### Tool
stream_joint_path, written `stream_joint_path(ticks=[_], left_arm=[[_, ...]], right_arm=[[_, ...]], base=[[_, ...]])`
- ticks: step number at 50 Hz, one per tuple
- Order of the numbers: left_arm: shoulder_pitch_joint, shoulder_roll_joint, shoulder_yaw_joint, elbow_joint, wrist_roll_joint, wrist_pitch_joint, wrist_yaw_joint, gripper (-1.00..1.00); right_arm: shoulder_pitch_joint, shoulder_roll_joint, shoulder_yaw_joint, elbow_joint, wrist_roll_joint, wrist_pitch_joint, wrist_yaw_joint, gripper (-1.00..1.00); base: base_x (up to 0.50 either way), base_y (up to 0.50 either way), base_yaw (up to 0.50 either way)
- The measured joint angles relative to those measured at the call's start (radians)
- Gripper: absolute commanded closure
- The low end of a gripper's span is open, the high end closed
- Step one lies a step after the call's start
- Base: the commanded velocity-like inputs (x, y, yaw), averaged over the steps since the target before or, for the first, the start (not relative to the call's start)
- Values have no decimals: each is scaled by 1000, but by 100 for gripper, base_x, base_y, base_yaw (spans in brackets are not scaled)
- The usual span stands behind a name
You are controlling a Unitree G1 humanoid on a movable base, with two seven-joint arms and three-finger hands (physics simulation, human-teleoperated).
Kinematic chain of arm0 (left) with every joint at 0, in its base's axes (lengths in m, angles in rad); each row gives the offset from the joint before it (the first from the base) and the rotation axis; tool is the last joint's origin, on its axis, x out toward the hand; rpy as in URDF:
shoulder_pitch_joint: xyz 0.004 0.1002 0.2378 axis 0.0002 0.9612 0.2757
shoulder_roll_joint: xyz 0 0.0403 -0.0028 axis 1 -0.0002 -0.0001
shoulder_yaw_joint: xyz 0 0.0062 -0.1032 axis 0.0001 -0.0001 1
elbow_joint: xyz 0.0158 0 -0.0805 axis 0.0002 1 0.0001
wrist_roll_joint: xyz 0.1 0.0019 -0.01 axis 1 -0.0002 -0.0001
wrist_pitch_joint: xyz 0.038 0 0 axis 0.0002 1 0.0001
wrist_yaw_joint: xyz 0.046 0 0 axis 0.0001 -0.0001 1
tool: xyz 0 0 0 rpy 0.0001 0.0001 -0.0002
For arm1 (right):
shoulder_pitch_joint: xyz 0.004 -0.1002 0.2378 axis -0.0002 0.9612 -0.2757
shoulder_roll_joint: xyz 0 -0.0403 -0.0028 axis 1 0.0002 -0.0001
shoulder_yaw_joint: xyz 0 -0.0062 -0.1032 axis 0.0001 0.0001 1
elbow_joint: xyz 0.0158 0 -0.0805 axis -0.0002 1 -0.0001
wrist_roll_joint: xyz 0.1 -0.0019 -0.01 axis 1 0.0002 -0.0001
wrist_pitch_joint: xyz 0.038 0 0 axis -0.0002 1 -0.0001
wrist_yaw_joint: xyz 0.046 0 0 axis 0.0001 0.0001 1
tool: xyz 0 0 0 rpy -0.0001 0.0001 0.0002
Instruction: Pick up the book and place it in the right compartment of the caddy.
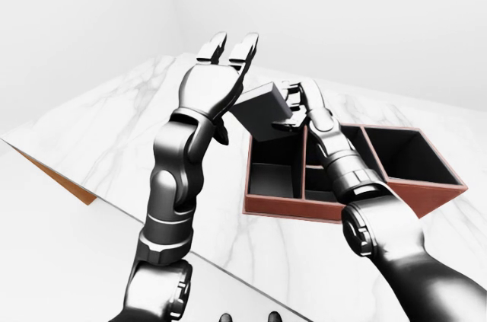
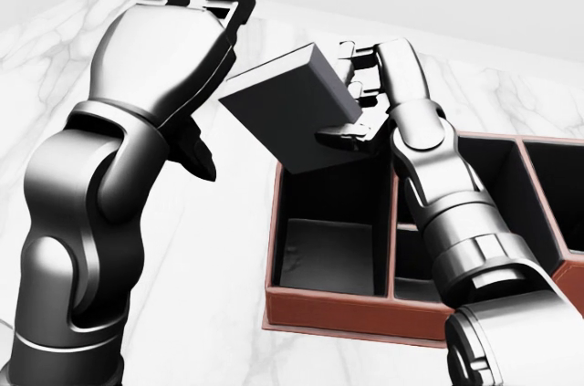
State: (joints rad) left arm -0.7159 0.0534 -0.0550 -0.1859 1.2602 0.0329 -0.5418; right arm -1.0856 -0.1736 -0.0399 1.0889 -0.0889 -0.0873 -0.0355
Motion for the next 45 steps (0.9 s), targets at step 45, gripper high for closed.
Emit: stream_joint_path(ticks=[45], left_arm=[[78,113,99,-45,-183,54,90,-100]], right_arm=[[3,-99,-31,-83,-4,0,21,100]], base=[[0,0,0]])
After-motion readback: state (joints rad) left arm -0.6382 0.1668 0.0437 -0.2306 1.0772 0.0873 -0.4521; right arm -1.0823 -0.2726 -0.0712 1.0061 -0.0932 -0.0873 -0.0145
